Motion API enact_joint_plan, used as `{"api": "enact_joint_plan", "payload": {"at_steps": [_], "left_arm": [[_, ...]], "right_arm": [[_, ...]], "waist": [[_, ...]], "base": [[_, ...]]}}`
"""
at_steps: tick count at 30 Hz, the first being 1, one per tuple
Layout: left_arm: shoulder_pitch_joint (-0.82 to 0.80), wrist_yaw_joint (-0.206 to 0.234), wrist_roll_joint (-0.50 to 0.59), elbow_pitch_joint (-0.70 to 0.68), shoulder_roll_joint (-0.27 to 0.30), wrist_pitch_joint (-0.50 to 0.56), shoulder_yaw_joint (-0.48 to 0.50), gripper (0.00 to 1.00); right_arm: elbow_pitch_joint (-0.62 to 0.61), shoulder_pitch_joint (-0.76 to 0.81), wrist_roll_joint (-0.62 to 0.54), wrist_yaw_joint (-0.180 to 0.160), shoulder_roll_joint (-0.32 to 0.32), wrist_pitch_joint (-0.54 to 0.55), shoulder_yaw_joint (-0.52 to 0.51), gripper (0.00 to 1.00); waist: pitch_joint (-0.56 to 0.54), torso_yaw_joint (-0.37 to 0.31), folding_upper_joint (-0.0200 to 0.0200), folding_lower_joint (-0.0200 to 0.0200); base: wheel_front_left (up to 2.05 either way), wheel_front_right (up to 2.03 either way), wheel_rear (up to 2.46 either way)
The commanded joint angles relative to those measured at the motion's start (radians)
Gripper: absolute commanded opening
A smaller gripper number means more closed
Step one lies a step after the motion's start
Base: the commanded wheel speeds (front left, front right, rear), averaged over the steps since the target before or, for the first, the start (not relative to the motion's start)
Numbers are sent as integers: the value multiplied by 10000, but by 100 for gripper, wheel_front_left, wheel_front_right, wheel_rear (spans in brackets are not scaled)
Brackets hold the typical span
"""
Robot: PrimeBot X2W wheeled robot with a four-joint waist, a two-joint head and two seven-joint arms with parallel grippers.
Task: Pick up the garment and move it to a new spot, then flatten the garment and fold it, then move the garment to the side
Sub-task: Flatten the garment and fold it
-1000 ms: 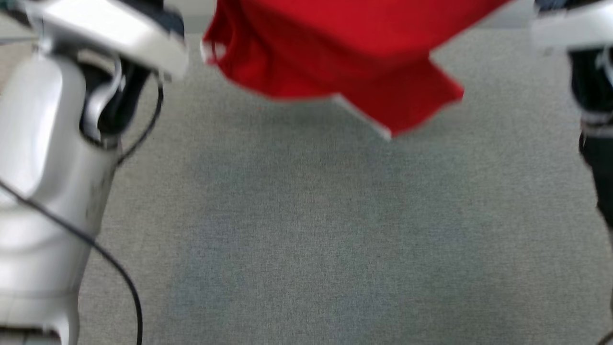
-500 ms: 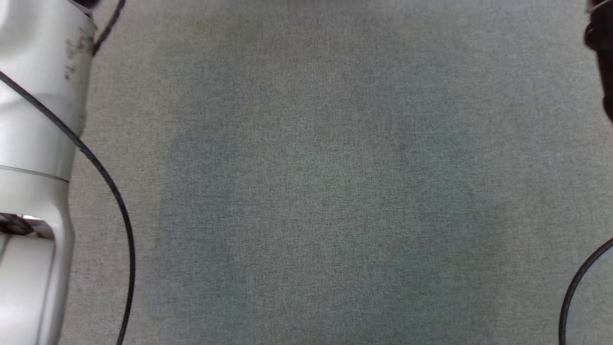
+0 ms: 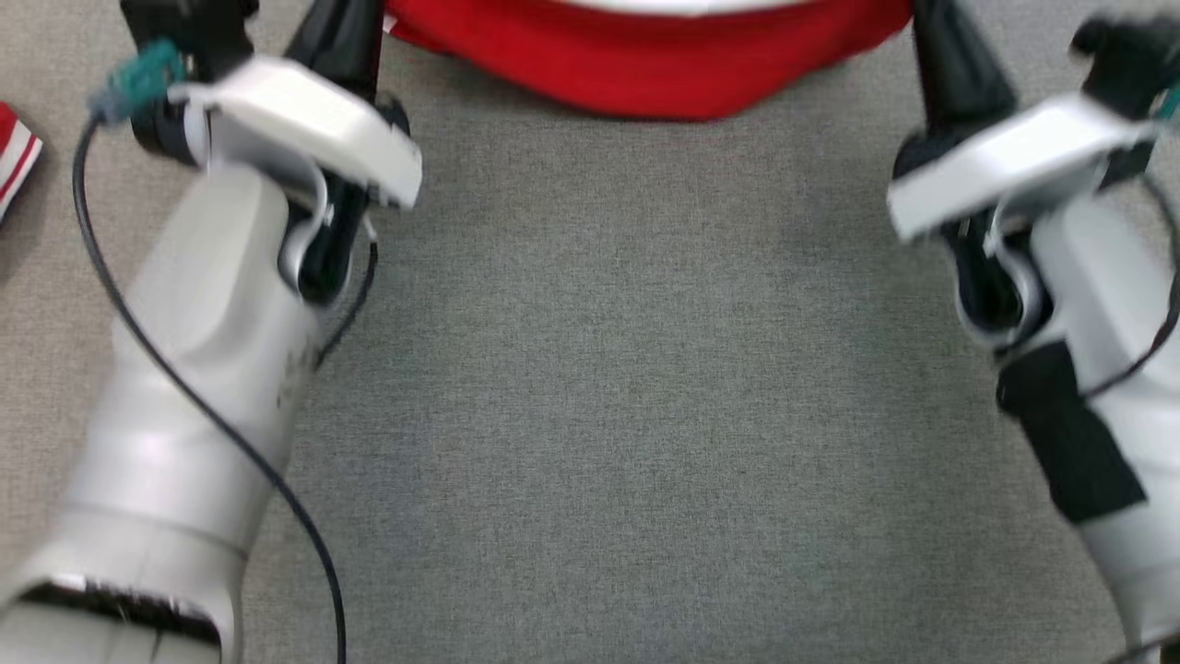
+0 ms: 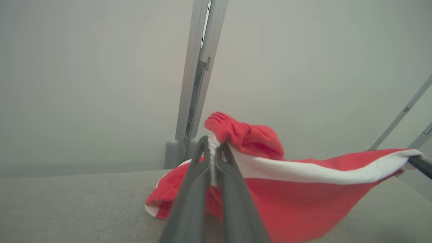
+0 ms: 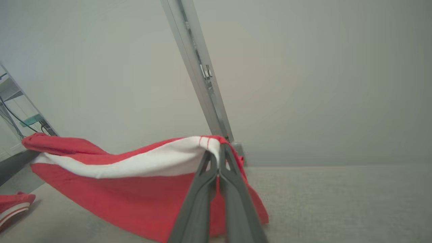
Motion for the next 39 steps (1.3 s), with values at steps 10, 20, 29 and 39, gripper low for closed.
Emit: {"api": "enact_joint_plan", "payload": {"at_steps": [10, 20, 29, 39], "left_arm": [[4051, 48, 958, -2607, -93, -41, 371, 0], [7043, 471, 966, -4243, 496, 489, -29, 0], [10136, 1126, 534, -6756, 1426, 2077, -364, 0], [11957, 1909, 357, -9332, 2574, 3597, -325, 0]], "right_arm": [[-1909, 3825, 555, 6, -545, -42, -255, 0], [-3380, 7485, 812, 6, -607, 8, -846, 0], [-5447, 10741, -146, 5, 347, 1144, -2411, 0], [-8246, 12981, -1360, 5, 1253, 2990, -3852, 0]], "waist": [[-921, 117, 0, -1], [-1996, 120, 0, -1], [-2919, 116, 0, -1], [-3087, 104, 0, -1]], "base": [[0, 0, 0], [0, 0, 0], [0, 0, 0], [0, 0, 0]]}}
